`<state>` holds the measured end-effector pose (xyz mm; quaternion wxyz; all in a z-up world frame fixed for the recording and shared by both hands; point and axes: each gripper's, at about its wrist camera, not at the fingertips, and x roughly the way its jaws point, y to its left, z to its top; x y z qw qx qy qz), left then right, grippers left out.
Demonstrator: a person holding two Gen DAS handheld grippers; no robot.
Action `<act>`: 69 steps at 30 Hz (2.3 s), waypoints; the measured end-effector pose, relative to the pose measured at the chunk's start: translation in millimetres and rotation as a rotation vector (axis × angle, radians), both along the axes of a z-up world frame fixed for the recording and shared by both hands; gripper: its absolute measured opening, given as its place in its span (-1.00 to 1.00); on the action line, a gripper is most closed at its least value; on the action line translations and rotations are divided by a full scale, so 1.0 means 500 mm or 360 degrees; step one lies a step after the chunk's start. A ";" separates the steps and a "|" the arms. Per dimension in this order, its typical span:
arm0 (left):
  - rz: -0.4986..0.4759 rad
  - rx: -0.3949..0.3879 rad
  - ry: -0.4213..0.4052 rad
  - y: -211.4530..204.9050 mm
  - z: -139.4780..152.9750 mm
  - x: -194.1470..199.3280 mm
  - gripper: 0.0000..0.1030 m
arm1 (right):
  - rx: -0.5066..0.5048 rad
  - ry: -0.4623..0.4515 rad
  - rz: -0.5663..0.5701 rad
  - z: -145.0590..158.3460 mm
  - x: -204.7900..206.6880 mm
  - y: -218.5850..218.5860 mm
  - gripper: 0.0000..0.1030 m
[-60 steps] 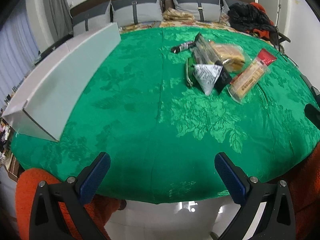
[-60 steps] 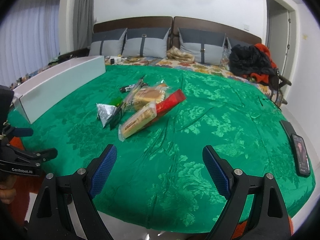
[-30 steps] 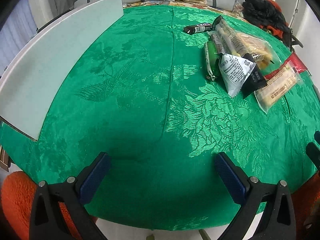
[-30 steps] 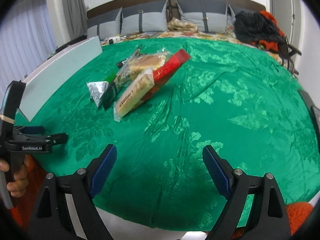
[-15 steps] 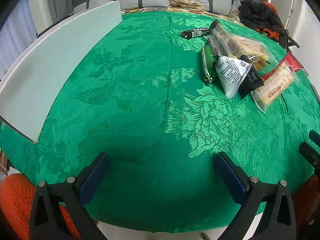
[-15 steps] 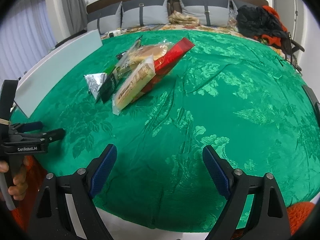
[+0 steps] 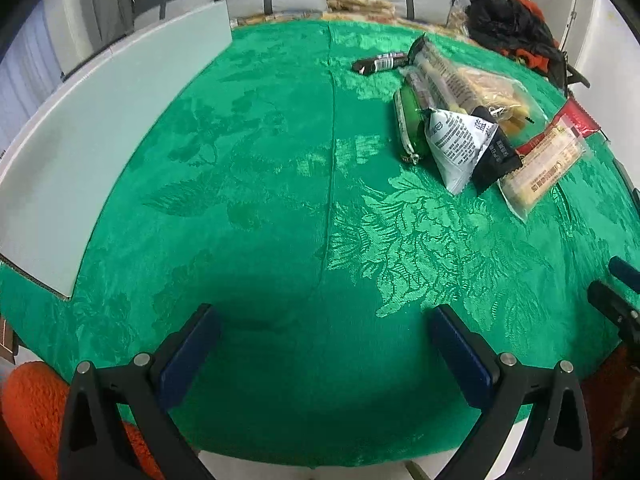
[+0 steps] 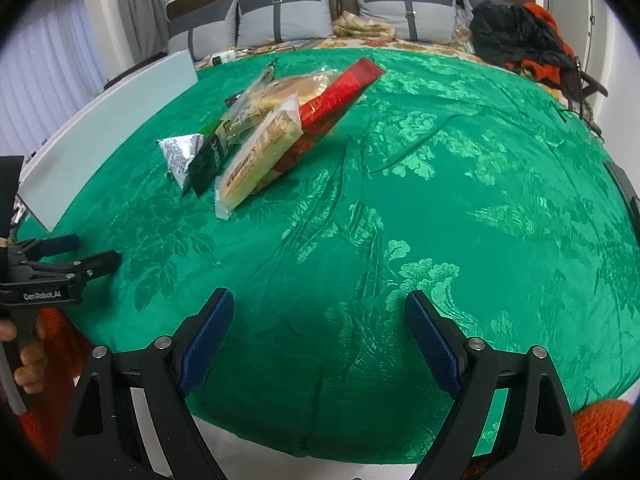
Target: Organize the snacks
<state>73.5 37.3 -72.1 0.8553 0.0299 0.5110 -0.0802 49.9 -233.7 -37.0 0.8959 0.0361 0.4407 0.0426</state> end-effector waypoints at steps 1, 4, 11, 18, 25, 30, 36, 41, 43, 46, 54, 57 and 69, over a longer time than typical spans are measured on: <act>-0.0001 -0.0067 0.0016 0.003 0.005 0.006 1.00 | 0.0003 0.0003 -0.0002 -0.001 0.000 -0.001 0.74; 0.0035 -0.0362 0.0021 0.020 0.036 0.033 1.00 | 0.0020 0.0006 -0.0006 -0.001 0.000 -0.004 0.75; 0.0071 -0.0422 -0.0056 -0.039 0.103 0.163 0.99 | 0.0058 0.0008 -0.0019 0.001 -0.003 -0.010 0.74; -0.0079 -0.0100 0.0152 -0.114 0.064 0.313 0.43 | 0.0114 -0.0001 -0.0061 0.007 -0.009 -0.023 0.74; -0.0272 0.0003 0.0282 -0.162 0.028 0.337 -0.07 | 0.0171 -0.0016 -0.0085 0.015 -0.009 -0.034 0.74; -0.0250 -0.0008 0.0231 -0.130 0.035 0.317 -0.57 | 0.0199 -0.0017 -0.0112 0.018 -0.008 -0.044 0.74; -0.0062 -0.0005 0.0197 0.001 0.039 0.291 -0.57 | 0.0251 0.0005 -0.0140 0.014 -0.007 -0.055 0.75; -0.0006 -0.0033 0.0189 0.078 0.029 0.247 -0.57 | 0.0253 0.0020 -0.0118 0.012 -0.005 -0.049 0.74; 0.0001 -0.0041 0.0174 0.088 0.027 0.235 -0.57 | 0.0243 0.0019 -0.0112 0.012 -0.006 -0.044 0.74; 0.0000 -0.0034 0.0140 0.087 0.028 0.213 -0.57 | 0.0238 0.0016 -0.0112 0.014 -0.008 -0.041 0.74; 0.0019 -0.0109 0.0063 0.102 0.028 0.171 -0.57 | 0.0449 0.0015 -0.0242 0.028 0.006 -0.069 0.71; 0.0035 -0.0162 0.0071 0.105 0.026 0.181 -0.57 | 0.0566 -0.0024 -0.0180 0.038 0.048 -0.039 0.71; 0.0029 -0.0354 0.0091 0.121 0.038 0.169 -0.57 | 0.0881 -0.0004 -0.0230 0.024 0.127 -0.010 -0.67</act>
